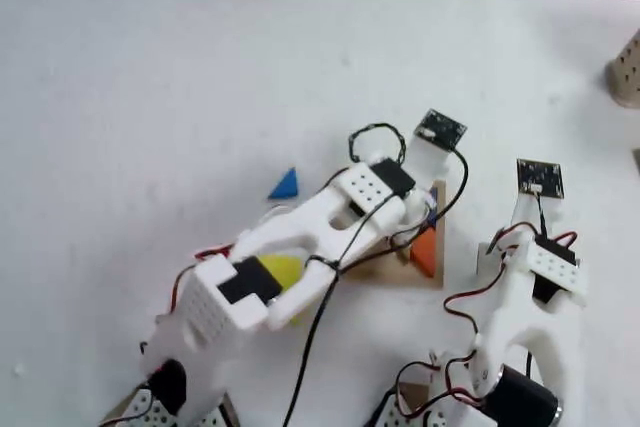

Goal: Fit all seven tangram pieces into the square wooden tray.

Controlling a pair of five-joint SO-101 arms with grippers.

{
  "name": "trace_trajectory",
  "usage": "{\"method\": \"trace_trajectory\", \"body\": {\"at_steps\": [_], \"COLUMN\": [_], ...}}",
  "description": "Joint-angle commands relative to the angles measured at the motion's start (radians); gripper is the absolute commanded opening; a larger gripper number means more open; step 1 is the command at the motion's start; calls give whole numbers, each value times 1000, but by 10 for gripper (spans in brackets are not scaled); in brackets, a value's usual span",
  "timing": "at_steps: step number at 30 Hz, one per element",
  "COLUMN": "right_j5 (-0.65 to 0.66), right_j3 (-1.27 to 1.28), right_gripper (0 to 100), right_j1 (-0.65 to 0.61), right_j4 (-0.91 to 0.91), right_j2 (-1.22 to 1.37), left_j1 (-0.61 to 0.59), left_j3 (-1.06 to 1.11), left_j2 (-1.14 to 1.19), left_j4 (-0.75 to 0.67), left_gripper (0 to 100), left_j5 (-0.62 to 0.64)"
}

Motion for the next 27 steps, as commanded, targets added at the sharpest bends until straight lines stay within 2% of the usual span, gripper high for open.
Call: {"method": "trace_trajectory", "body": {"at_steps": [1, 6, 10, 16, 22, 27], "right_j5": [12, 12, 12, 12, 12, 12], "right_j3": [-3, -3, -3, -3, -3, -3], "right_gripper": [24, 24, 24, 24, 24, 24], "right_j1": [-12, -12, -12, -12, -12, -12], "right_j4": [-16, -16, -16, -16, -16, -16], "right_j2": [-30, -30, -30, -30, -30, -30], "left_j1": [-15, -19, 41, 82, 82, 81], "left_j3": [-14, 6, 87, 239, 143, 43], "left_j2": [-54, -111, -213, -245, -140, -38], "left_j4": [6, 32, 44, -69, -3, -2], "left_gripper": [22, 22, 22, 22, 22, 22], "left_j5": [11, 11, 5, 3, 5, 12]}}
